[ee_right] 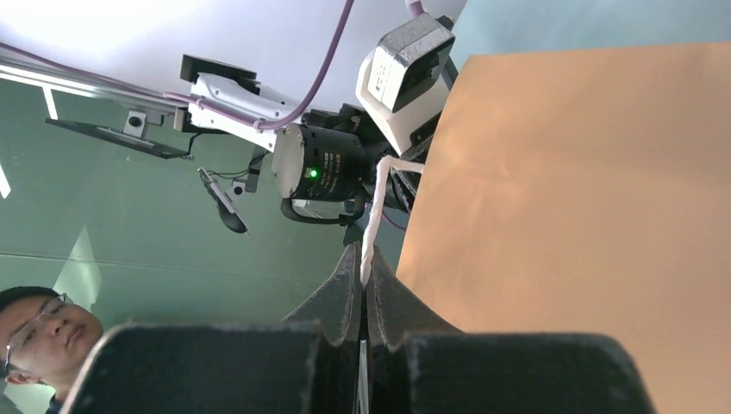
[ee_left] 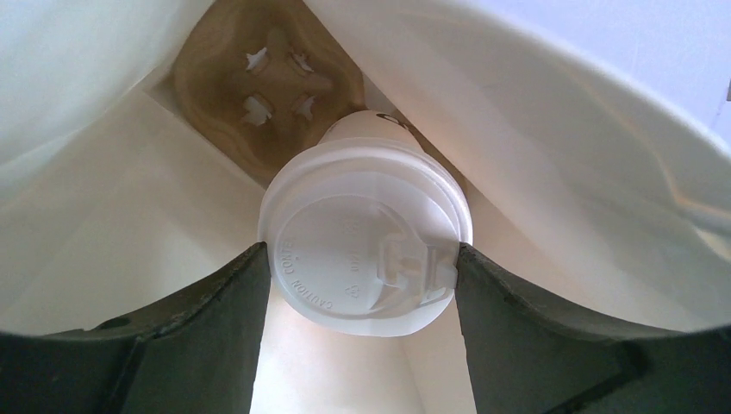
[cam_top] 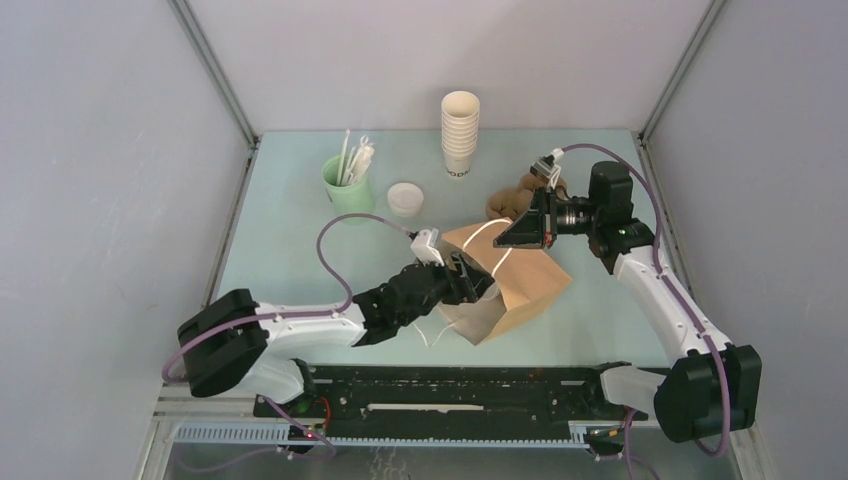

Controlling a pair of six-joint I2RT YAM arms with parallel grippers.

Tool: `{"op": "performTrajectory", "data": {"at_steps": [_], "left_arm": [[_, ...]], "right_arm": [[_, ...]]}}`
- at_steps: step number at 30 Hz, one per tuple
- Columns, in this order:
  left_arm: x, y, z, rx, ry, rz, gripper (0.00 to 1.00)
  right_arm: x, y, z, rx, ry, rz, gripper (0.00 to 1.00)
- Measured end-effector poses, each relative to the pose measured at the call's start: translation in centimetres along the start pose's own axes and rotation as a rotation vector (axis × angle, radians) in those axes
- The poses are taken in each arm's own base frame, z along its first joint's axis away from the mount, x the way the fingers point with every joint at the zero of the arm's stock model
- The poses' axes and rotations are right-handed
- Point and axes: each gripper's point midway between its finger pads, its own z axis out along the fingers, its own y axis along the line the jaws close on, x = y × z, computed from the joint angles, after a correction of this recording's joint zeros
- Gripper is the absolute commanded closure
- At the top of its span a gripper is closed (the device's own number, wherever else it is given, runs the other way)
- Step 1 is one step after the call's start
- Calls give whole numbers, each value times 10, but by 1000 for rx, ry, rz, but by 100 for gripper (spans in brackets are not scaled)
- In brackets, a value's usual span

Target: Pack the takeout coffee

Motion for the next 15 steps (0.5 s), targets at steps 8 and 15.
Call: {"op": "performTrajectory", "data": {"at_steps": [8,15], "left_arm": [[9,-25,10,36,22,15,62],[21,-22,13,16,26,19,61]], "right_arm": [[-3,0,-4,-5,-7,-6,100],[-7,5,-5,-14,-18,-5,100]]}}
